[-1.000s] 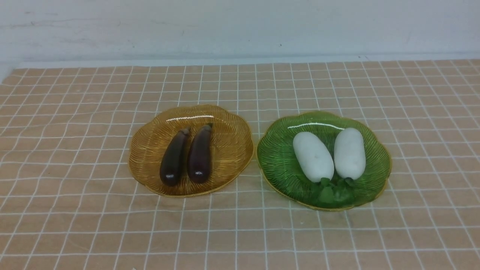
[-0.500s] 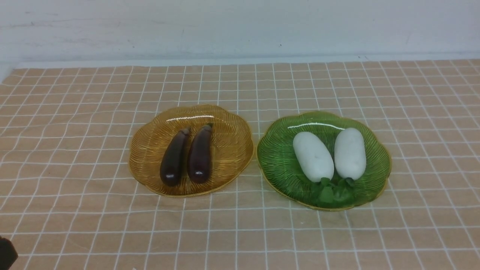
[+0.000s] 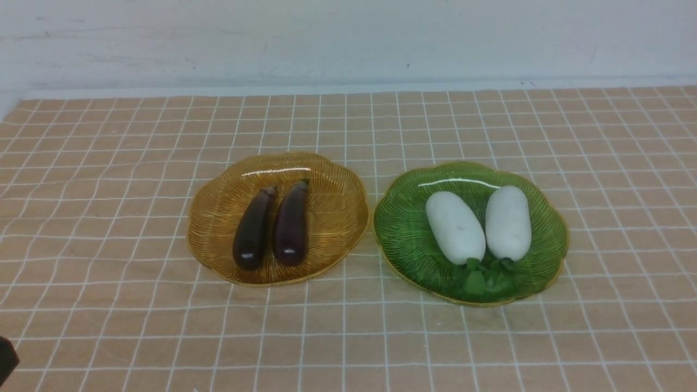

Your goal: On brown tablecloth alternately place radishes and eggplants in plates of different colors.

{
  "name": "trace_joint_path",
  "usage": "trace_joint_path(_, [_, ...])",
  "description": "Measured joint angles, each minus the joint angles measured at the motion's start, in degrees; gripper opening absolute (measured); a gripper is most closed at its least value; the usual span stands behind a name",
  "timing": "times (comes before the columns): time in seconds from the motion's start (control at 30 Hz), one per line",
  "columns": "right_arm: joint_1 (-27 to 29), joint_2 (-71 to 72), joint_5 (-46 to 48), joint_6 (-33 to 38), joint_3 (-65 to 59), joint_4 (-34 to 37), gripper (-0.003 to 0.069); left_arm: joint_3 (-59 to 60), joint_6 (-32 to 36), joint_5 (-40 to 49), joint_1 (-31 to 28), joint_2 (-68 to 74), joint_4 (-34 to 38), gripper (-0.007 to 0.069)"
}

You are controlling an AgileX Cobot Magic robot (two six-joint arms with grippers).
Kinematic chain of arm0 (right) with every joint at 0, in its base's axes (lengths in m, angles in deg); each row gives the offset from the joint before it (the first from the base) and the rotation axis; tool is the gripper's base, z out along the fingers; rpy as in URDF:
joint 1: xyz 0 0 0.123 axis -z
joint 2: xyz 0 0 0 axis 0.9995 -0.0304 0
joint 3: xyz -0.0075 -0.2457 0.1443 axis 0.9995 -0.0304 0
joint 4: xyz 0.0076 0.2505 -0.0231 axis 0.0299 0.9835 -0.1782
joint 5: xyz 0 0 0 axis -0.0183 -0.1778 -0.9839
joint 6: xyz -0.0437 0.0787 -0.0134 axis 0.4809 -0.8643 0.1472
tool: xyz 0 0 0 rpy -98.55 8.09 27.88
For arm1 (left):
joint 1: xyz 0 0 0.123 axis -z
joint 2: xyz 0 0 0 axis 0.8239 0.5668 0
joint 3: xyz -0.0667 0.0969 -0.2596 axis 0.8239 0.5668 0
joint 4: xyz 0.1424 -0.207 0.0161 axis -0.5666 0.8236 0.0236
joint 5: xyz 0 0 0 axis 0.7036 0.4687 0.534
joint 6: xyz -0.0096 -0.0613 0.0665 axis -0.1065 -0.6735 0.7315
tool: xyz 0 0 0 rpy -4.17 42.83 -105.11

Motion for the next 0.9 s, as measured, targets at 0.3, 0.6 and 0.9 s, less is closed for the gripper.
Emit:
trace_joint_path(0.3, [0.0,0.0,0.18,0.0,-0.05,0.0,-0.0015,6.95,-0.51,1.19,-2.65,-0.05,0.75,-0.0003])
trace_joint_path(0.6, [0.0,0.0,0.23,1.07,-0.05,-0.06,-0.0015,6.95,-0.51,1.19,-2.69,-0.05,0.83,-0.0003])
trace_joint_path(0.9, [0.0,0.0,0.23,1.07,-0.05,-0.06,-0.0015,6.95,-0.51,1.19,-2.69,-0.05,0.88,-0.0003])
